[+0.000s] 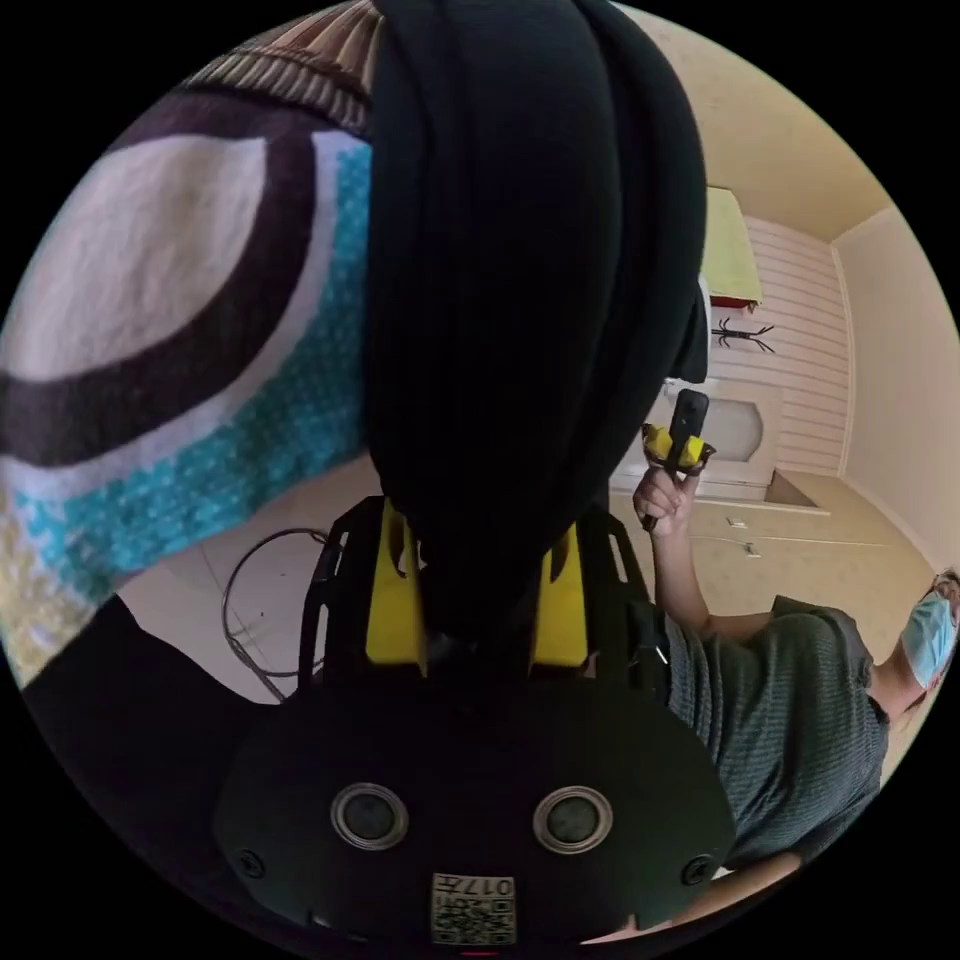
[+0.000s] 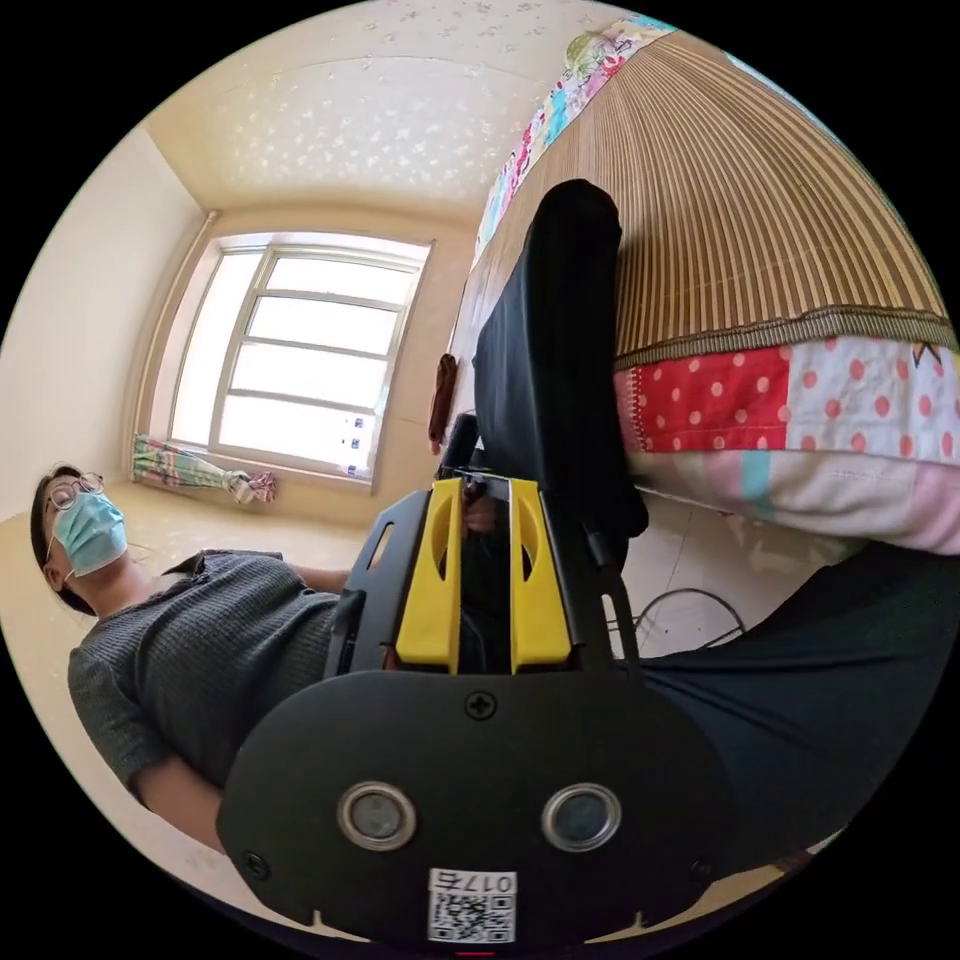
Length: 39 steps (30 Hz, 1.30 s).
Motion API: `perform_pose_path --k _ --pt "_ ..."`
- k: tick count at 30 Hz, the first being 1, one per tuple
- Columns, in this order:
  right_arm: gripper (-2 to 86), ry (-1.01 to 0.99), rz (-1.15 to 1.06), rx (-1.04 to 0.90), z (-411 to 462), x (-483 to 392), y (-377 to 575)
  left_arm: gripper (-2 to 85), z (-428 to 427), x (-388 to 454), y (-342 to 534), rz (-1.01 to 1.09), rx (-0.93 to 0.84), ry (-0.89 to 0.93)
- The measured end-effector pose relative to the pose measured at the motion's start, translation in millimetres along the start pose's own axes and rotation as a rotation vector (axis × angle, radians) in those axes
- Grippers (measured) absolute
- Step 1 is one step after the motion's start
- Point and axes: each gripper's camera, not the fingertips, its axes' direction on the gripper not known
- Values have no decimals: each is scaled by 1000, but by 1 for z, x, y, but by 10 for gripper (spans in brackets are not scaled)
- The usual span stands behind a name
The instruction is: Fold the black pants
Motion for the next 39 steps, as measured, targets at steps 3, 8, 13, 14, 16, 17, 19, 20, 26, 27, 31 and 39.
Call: perform_pose_path --k 3,8,13,14,16,17,19,20,26,27,31,39 --pt "147 46 122 11 -12 1 23 115 -11 6 16 -9 3 140" --pt "285 80 307 38 -26 -4 61 100 -18 50 27 40 54 552" --pt "352 -323 246 138 -16 0 62 98 -15 111 14 99 82 576" --pt "356 -377 230 143 -9 3 52 96 -12 126 13 113 67 540" --pt "360 -392 211 125 5 7 31 95 -4 142 15 122 36 505" --pt "352 -413 195 95 16 8 17 94 1 150 19 124 17 465" --pt "328 -491 159 93 26 9 6 94 2 159 28 124 22 404" --pt "314 -636 87 147 27 8 5 94 -4 162 33 117 58 406" --pt "257 -800 -169 214 18 -40 -23 102 -51 242 43 281 201 243" --pt "248 -798 -248 212 7 -59 -36 105 -56 254 42 303 213 229" --pt "226 -790 -459 286 -52 -117 -75 102 -86 329 43 536 267 296" --pt "196 -393 -827 586 -242 -198 -67 123 -44 322 59 442 209 85"
